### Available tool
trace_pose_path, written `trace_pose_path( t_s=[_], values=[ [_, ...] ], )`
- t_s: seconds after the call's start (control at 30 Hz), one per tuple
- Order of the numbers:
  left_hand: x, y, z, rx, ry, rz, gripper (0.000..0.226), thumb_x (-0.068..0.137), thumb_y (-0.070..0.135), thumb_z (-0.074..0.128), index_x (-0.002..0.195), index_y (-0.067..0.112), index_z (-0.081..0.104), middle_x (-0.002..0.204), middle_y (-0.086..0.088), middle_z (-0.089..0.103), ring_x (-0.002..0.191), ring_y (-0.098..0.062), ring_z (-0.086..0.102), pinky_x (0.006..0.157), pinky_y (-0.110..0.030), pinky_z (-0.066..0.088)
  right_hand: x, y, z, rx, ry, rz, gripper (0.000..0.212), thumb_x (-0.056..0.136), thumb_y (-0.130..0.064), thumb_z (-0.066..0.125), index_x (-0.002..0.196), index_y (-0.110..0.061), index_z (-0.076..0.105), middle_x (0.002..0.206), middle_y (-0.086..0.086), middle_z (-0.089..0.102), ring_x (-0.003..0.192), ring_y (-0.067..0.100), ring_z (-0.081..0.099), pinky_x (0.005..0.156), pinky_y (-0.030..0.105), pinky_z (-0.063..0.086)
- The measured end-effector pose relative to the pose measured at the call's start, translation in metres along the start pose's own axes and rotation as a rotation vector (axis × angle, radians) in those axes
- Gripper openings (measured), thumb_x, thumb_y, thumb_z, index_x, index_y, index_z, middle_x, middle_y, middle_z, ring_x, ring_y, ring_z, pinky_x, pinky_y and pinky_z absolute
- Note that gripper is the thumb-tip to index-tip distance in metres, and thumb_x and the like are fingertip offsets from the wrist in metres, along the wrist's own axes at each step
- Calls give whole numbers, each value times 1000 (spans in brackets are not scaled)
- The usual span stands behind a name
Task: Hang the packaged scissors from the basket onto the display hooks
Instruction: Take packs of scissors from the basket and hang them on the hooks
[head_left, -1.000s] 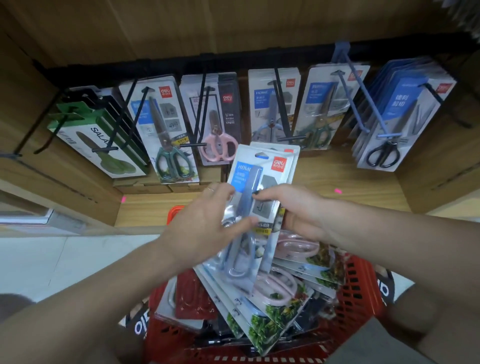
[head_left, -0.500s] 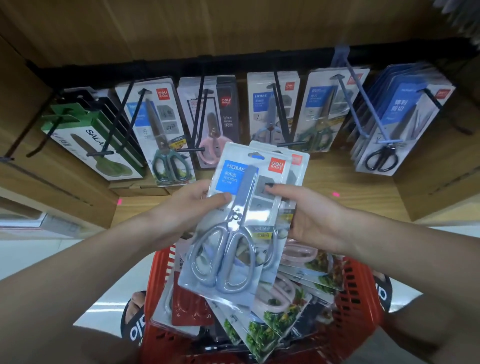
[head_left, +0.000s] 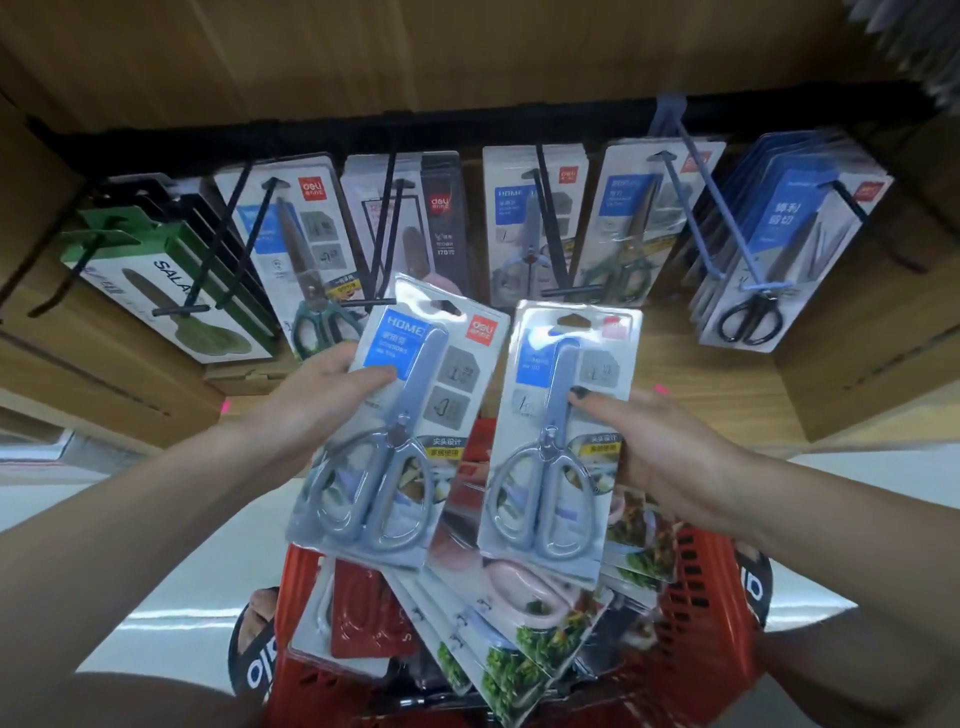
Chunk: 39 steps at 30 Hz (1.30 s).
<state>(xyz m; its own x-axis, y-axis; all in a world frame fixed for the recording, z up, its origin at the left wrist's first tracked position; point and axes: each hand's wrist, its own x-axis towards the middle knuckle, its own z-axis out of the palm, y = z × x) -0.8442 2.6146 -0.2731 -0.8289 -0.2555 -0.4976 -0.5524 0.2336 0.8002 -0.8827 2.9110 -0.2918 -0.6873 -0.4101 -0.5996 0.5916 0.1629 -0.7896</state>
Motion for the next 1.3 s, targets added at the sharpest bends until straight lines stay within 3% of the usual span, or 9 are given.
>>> trace_pose_path(
  t_s=[0.17, 0.6, 0.83, 0.93, 1.03, 1.1, 1.17, 1.23, 1.3],
  values=[
    [0, 3, 1, 6, 81, 9, 16, 104, 26, 65, 112, 17, 75, 108, -8, 81, 109, -35, 75, 108, -56, 53, -5, 2, -3, -144, 62, -36, 32, 101, -40, 63, 129, -26, 71, 122, -12, 76, 119, 15, 70, 115, 48, 45],
    [4, -1, 12, 85, 117, 22, 11, 103, 30, 66, 99, 25, 74, 96, 7, 82, 101, -26, 77, 104, -54, 56, 11, -19, -4, -30, 78, -57, 37, 101, -37, 65, 134, -20, 67, 127, -3, 75, 127, 24, 64, 121, 54, 35],
    [11, -7, 6, 114, 145, 11, 30, 103, 35, 64, 130, 22, 68, 122, -5, 75, 117, -32, 69, 111, -54, 50, 29, -35, 0, -6, 100, -48, 32, 104, -38, 60, 131, -22, 67, 121, -3, 77, 119, 27, 70, 114, 51, 46],
    [11, -5, 5, 117, 164, 3, 40, 101, 39, 63, 135, 18, 64, 127, -8, 72, 119, -35, 67, 110, -56, 51, 54, -49, 0, -32, 210, -56, 40, 103, -41, 63, 134, -17, 65, 128, -1, 72, 122, 24, 64, 116, 48, 42],
    [8, -2, 5, 103, 185, 17, 31, 101, 38, 63, 123, 18, 68, 117, -10, 75, 111, -37, 70, 105, -57, 54, 80, -68, 6, -24, 277, -79, 47, 102, -37, 63, 138, -6, 61, 116, 6, 67, 99, 24, 62, 93, 36, 49],
    [10, -3, 4, 82, 189, 18, 18, 102, 34, 63, 111, 20, 71, 107, -7, 77, 104, -32, 72, 98, -50, 58, 95, -78, 8, 1, 297, -108, 46, 102, -35, 64, 137, -4, 61, 121, 9, 71, 105, 30, 69, 94, 41, 56],
    [11, -5, 5, 68, 212, 27, 12, 102, 32, 65, 93, 26, 69, 92, 10, 76, 89, -11, 72, 82, -27, 57, 108, -86, 9, 26, 308, -130, 46, 102, -37, 64, 137, -5, 61, 130, 11, 70, 119, 30, 67, 108, 46, 52],
    [9, -5, 6, 57, 208, 28, 14, 102, 30, 65, 88, 28, 67, 85, 20, 75, 85, 1, 71, 80, -19, 55, 118, -93, 10, 44, 312, -153, 38, 102, -37, 65, 125, -7, 66, 118, 8, 74, 100, 21, 74, 91, 37, 59],
    [5, -4, 8, 52, 158, 24, 14, 101, 32, 66, 104, 21, 73, 103, 1, 80, 105, -22, 75, 102, -41, 57, 124, -98, 14, 59, 340, -148, 32, 99, -36, 68, 115, -9, 68, 105, 5, 73, 80, 17, 71, 72, 33, 58]
  ],
)
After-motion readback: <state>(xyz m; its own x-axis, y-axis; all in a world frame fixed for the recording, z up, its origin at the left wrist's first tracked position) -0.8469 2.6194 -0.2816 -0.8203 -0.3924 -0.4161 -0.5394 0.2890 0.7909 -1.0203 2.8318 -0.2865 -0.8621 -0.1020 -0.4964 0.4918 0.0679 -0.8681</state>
